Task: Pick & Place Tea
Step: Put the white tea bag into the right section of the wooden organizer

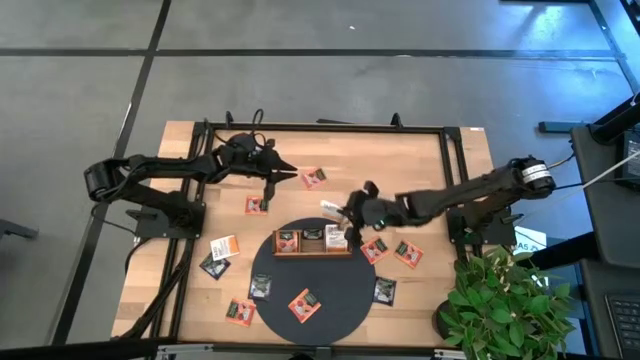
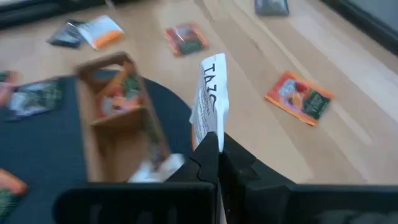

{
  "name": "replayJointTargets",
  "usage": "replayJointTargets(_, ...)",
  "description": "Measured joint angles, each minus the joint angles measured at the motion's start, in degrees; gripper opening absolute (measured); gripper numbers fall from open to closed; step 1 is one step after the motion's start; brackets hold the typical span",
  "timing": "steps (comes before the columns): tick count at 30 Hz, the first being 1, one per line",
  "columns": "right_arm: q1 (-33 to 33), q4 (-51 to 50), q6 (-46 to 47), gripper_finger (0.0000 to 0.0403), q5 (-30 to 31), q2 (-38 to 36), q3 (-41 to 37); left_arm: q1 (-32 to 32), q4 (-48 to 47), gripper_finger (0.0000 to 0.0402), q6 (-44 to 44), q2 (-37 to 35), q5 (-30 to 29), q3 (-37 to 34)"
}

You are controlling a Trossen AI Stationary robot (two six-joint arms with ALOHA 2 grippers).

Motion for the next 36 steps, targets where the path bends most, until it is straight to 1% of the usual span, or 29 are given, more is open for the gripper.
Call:
replayJointTargets(4,5.14,-1.85,2.32,0.0004,1.50,-1.70,0.00,-0.02,0.90,0.0077,-0.09,-0.02,0.00,0.02)
replayJointTargets(7,8.48,-0.76,4.38,0.0004,1.61,-1.65,-1.43,-0.37,0.88,0.0077,-0.10,-0.02,-0.02,0.02)
replayJointTargets(10,10.43,2.50,7.84,0.0004,2.97,-1.47,-4.66,-0.75,1.36,0.0077,-0.08,-0.01,-0.02,0.02)
replayJointTargets(12,11.13,5.78,8.48,0.0004,4.44,-1.38,-7.69,-1.07,1.49,0.0077,-0.07,-0.02,-0.02,0.02)
replayJointTargets(15,11.51,13.92,7.71,0.0004,5.23,-1.35,-12.34,-1.48,1.63,0.0077,-0.04,-0.02,-0.02,0.02)
replayJointTargets(19,11.45,22.96,2.95,0.0004,3.20,-1.31,-17.83,-1.53,1.63,0.0077,-0.02,-0.02,-0.03,0.02)
replayJointTargets(22,11.50,27.33,1.24,0.0004,2.50,-1.27,-20.24,-1.53,1.63,0.0077,-0.02,-0.02,-0.04,0.02)
replayJointTargets(25,11.50,28.51,-0.41,0.0004,1.50,-1.27,-20.24,-1.53,1.64,0.0077,0.00,-0.02,-0.04,0.02)
replayJointTargets(28,11.39,28.02,-3.53,0.0004,-0.76,-1.22,-18.40,-1.53,2.16,0.0077,0.02,-0.02,-0.07,0.02)
replayJointTargets(31,11.32,23.47,-4.44,0.0004,-1.58,-0.46,-16.03,-1.53,2.31,0.0077,0.02,-0.04,-0.07,0.02)
replayJointTargets(33,11.28,20.02,-3.75,0.0004,-1.07,0.84,-14.80,-1.53,2.31,0.0077,0.03,-0.04,-0.09,0.02)
replayJointTargets(36,11.11,19.05,-4.15,0.0004,-0.76,2.63,-13.59,-1.53,2.31,0.0077,0.04,-0.04,-0.09,0.02)
